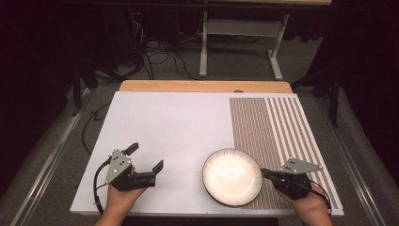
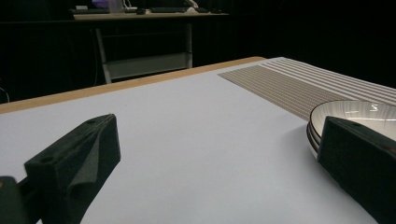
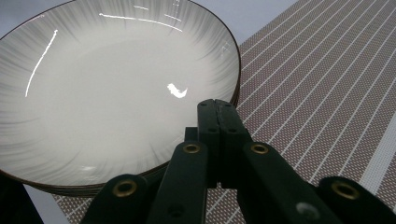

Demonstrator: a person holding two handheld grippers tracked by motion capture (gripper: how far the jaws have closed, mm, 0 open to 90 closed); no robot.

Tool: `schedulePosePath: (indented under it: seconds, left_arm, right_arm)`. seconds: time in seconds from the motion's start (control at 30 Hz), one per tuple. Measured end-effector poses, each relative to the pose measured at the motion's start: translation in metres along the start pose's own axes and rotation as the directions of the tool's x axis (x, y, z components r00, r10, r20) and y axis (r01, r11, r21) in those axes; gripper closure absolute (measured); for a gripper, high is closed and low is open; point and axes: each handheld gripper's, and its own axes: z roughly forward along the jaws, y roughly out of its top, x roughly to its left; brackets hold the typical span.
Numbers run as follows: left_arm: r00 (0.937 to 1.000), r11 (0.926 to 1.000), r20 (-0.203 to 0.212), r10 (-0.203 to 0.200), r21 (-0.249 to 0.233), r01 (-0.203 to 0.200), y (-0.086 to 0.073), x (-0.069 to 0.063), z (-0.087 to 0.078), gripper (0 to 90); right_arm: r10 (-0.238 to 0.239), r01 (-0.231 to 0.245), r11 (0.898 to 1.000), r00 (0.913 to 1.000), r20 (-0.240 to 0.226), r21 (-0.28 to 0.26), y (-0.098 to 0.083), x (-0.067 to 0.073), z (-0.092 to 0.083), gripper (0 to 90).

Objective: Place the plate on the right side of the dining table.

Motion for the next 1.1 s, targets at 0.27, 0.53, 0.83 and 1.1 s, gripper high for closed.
schedulePosePath:
  seconds: [0.27,0.53,0.83,1.1]
  left_arm:
    - [1.0,1.0,0.0,-0.003,0.001,0.003,0.0,0.001,0.0,0.3]
    - [1.0,1.0,0.002,-0.005,-0.004,0.005,0.001,0.0,-0.001,0.3]
    - [1.0,1.0,0.004,-0.003,-0.004,0.003,0.001,0.0,0.0,0.3]
    - [1.0,0.9999,0.002,-0.002,-0.011,0.002,0.002,0.0,-0.001,0.3]
  right_arm:
    - [-0.008,0.008,1.0,1.0,0.0,-0.001,0.0,0.0,0.001,90.0]
    - [-0.009,0.009,1.0,1.0,-0.002,0.001,0.0,0.002,0.001,90.0]
    - [-0.019,0.019,1.0,0.9997,-0.017,0.01,0.001,0.005,0.005,90.0]
    - [-0.025,0.026,1.0,0.9981,-0.057,0.018,0.001,0.01,0.011,90.0]
